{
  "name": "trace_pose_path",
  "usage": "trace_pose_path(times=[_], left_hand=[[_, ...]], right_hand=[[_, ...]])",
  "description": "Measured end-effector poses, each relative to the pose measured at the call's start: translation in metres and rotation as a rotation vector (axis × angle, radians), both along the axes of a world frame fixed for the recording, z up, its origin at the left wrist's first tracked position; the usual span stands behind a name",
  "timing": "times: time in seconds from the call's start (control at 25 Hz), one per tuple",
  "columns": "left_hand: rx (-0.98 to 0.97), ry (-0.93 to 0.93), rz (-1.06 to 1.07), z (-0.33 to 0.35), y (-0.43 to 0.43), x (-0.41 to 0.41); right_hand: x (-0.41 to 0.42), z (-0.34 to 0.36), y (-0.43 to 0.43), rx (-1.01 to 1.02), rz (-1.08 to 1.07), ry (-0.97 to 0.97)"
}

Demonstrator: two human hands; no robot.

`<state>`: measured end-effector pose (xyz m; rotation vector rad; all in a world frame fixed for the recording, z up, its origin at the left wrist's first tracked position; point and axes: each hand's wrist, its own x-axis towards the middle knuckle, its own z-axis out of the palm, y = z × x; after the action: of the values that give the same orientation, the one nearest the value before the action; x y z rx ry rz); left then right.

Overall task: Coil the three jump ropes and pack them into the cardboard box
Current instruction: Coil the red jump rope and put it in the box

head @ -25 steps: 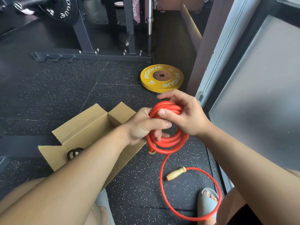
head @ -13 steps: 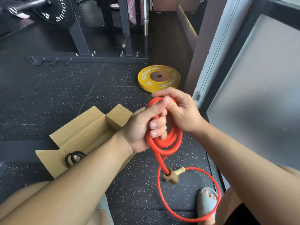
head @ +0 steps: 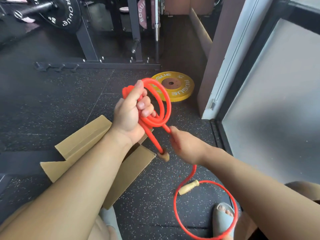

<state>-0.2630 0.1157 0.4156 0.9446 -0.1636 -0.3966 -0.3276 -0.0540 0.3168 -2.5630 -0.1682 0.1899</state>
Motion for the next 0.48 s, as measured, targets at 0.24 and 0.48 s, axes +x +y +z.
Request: trace_pose_path(times=[0.24, 0.48], left_hand=[[0.359, -0.218, 0.275, -0.017, -0.004, 0.009], [0.906, -0.415, 0.122, -0.025, -0.01, -0.002]], right_hand=[[-0.001, 0.039, 0.013, -0.232, 0.157, -0.296], [-0.002, 0.055, 0.008, -0.224, 0.305, -0.591]])
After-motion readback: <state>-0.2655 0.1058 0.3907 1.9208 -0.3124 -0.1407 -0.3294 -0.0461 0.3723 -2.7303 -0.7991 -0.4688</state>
